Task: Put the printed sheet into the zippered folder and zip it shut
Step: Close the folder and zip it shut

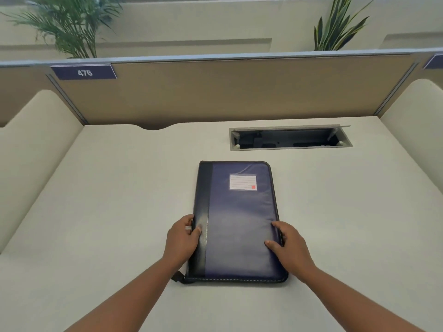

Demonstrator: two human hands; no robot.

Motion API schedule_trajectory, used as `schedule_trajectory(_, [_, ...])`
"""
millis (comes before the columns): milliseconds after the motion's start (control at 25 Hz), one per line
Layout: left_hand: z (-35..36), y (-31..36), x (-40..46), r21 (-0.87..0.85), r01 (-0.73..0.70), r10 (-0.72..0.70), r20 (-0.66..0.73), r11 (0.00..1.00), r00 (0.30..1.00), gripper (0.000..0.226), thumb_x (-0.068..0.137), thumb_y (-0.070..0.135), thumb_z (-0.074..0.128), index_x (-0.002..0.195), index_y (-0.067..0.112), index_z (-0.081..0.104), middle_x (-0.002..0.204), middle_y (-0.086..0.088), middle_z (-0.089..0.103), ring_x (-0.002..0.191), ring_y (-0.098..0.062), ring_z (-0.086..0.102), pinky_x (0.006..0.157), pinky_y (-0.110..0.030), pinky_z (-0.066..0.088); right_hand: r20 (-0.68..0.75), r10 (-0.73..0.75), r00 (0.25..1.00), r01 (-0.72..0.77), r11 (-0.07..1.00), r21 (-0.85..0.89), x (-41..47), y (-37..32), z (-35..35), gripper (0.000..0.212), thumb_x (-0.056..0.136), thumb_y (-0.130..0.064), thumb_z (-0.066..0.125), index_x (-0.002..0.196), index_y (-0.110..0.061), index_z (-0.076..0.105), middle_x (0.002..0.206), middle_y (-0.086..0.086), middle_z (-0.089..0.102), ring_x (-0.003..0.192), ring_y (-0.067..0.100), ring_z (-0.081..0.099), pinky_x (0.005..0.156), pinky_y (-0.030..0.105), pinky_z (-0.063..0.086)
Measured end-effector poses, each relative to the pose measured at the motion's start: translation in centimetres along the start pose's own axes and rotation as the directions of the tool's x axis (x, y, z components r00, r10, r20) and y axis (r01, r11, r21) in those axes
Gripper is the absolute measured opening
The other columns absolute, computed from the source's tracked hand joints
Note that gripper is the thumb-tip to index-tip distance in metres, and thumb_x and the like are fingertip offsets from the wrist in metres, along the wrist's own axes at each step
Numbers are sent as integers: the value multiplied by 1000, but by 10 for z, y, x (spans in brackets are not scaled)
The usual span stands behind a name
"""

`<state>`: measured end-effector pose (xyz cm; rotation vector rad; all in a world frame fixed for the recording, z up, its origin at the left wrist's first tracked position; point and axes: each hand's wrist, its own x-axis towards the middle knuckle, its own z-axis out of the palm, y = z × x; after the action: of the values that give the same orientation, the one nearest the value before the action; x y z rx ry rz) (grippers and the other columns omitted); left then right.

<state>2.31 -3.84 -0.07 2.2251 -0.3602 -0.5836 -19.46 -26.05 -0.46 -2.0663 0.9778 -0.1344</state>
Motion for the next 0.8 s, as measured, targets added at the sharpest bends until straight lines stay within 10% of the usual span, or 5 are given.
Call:
schedule_trajectory(120, [4, -17, -33, 68, -117, 116, 17, 991, 993, 58, 92, 33, 71, 145, 20, 51, 137, 0, 62, 121, -17, 61, 102, -36, 50, 8, -85, 996, 85, 996, 1, -31, 14, 10, 67, 83, -33, 81, 143, -22, 53, 150, -8, 42, 140, 14, 41, 110, 22, 30])
schedule_trajectory(360, [8, -54, -69, 363, -364, 247, 330, 858, 911, 133, 49, 93, 68, 151, 58, -11, 157, 23, -36, 146, 5, -14, 119, -25, 6, 177, -239, 955, 258, 961, -98, -63, 44, 26, 111, 64, -63, 85, 154, -45, 22, 160, -26, -30, 146, -9, -19, 113, 7, 0])
schedule_trajectory(800, [9, -36, -33, 358, -324, 236, 269, 876, 934, 131, 56, 77, 76, 160, 39, 6, 168, 8, -14, 155, -15, 8, 121, -30, 25, 162, -237, 958, 261, 954, -145, -15, 33, 18, 104, 73, -37, 90, 158, -26, 31, 167, -9, -17, 149, -2, -11, 108, 0, -2])
